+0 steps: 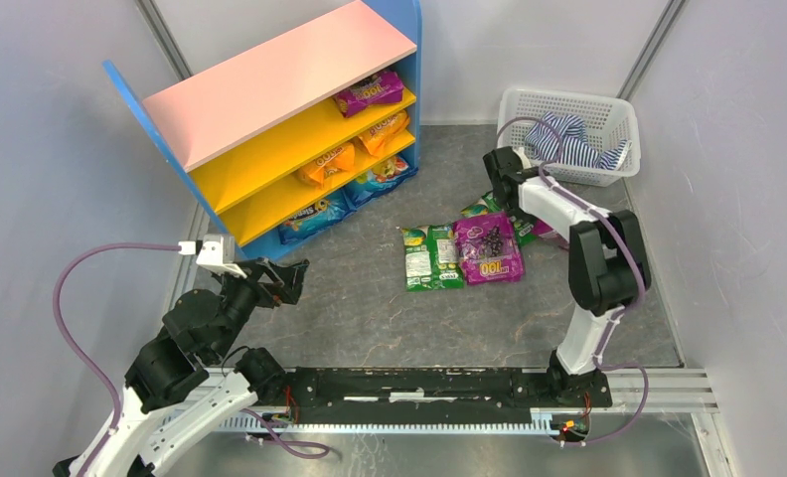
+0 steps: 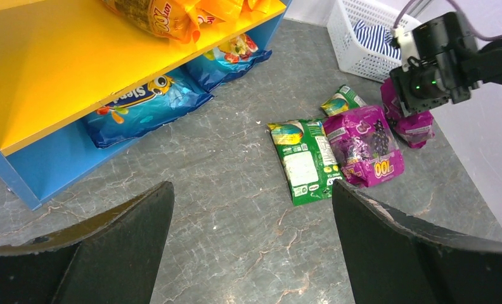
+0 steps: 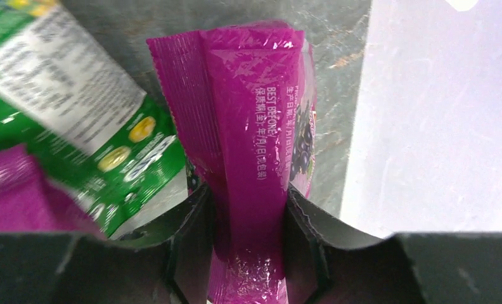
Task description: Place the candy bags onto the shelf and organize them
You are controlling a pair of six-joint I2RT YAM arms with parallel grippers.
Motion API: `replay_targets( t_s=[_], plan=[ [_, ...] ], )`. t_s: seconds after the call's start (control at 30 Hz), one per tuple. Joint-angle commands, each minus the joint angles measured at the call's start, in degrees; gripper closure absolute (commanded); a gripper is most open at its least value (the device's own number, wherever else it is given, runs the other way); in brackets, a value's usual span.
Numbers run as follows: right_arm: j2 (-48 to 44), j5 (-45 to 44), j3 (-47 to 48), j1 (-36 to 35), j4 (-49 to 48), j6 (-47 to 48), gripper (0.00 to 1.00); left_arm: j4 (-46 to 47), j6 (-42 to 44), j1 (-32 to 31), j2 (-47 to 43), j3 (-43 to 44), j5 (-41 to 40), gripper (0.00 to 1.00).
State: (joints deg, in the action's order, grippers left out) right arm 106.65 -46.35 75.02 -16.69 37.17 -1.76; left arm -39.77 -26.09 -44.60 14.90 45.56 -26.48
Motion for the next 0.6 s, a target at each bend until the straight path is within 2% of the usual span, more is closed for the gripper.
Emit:
replay_targets(
  t_s=[0.0, 0.1, 0.37, 0.47, 0.57],
  plan=[
    [-10.16, 10.04, -1.08, -0.28, -1.66, -1.5, 0.78, 1.58, 1.04, 0.04, -0.26, 0.33, -0.85, 0.0],
    [-16.38, 19.74, -2.09, -0.28, -4.65, -3.43, 0.83, 1.58, 1.04, 0.04, -0.67, 0.36, -1.03, 0.0],
    [-26.99, 38.07, -0.97, -0.19, -11.3, -9.24, 0.94, 1.53, 0.95, -0.01, -1.43, 0.26, -1.1, 0.0],
    [-30.17, 50.75, -2.92, -0.17, -18.93, -16.59, 1.0, 1.5, 0.95, 0.08, -1.45, 0.23, -1.12, 0.0],
    [-31.09, 63.25, -5.17, -0.36, -28.28, -28.28, 1.0, 1.49, 0.95, -0.01, -1.53, 0.23, -1.12, 0.0]
  ],
)
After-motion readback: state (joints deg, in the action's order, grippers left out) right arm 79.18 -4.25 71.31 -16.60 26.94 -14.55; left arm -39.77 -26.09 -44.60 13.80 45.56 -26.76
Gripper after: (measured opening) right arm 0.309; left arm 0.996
